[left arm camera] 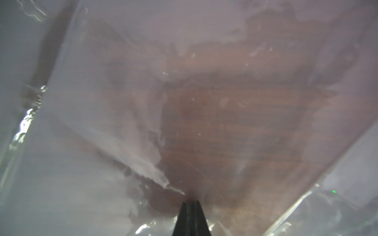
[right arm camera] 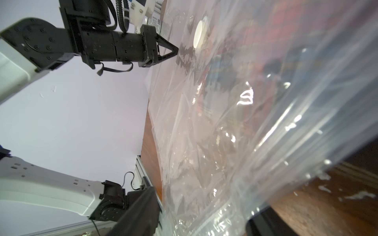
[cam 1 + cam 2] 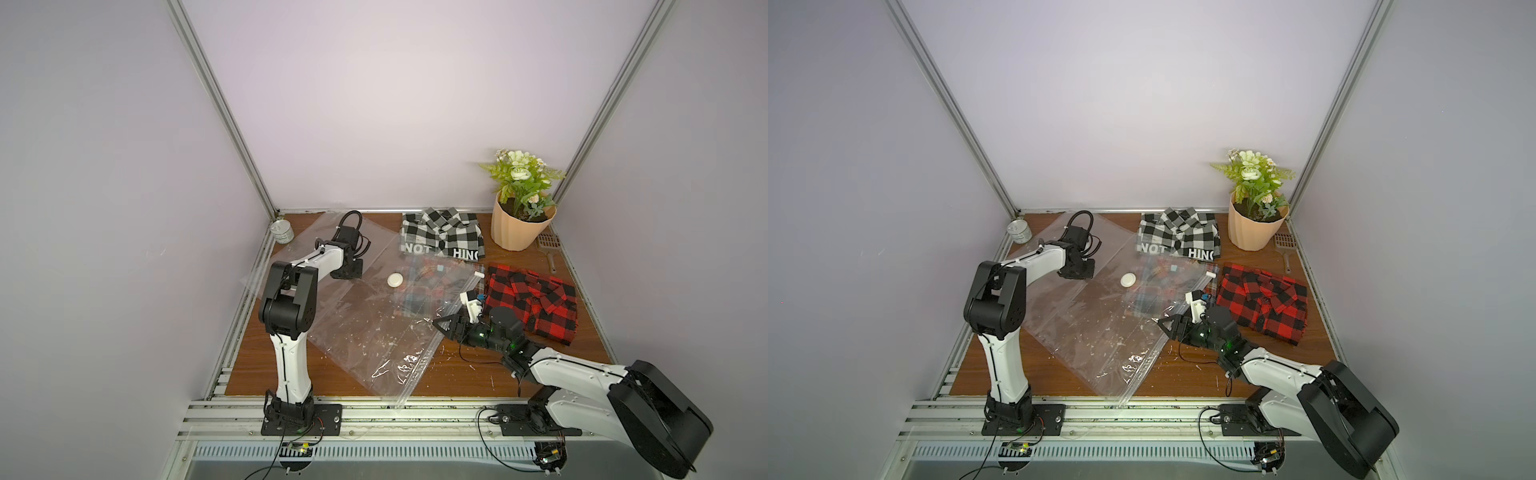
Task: Take the shirt out of the vacuum bag
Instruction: Adjust the vacuum bag at the center of the board.
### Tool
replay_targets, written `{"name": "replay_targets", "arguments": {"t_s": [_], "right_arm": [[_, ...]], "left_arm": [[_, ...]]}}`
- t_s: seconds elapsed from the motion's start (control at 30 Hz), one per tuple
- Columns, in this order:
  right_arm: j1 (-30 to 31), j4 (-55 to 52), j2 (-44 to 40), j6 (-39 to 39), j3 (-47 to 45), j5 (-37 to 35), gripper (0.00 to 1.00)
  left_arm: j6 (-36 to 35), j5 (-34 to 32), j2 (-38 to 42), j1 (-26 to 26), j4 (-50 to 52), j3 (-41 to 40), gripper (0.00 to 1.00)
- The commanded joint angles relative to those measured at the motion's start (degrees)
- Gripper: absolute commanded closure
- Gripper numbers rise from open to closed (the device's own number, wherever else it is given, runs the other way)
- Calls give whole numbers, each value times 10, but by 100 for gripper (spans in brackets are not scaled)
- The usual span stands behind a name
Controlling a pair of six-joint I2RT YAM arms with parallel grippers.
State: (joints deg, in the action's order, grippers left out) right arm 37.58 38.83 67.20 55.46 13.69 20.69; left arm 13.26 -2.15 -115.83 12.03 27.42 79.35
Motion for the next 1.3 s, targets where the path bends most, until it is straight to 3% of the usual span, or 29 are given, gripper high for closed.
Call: {"name": "replay_targets", "arguments": {"t_s": [0.0,0.17,0.33,0.8,1.27], "right_arm": [[8,-2,6,0,21,-38,45],[6,-41,6,-15,58,-62,67],[6,-89,5,-30,114,-61,99],[-44,-334,-31,-101,288,-7,100],[-77,-415,2,-151,465,72,100]], "left_arm": [[-4,11,-23,2,20,-1,99],[-4,12,-20,1,19,-2,99],[-6,9,-12,1,17,-10,99],[13,25,40,26,15,-44,99],[75,74,109,77,-13,-112,99]]}}
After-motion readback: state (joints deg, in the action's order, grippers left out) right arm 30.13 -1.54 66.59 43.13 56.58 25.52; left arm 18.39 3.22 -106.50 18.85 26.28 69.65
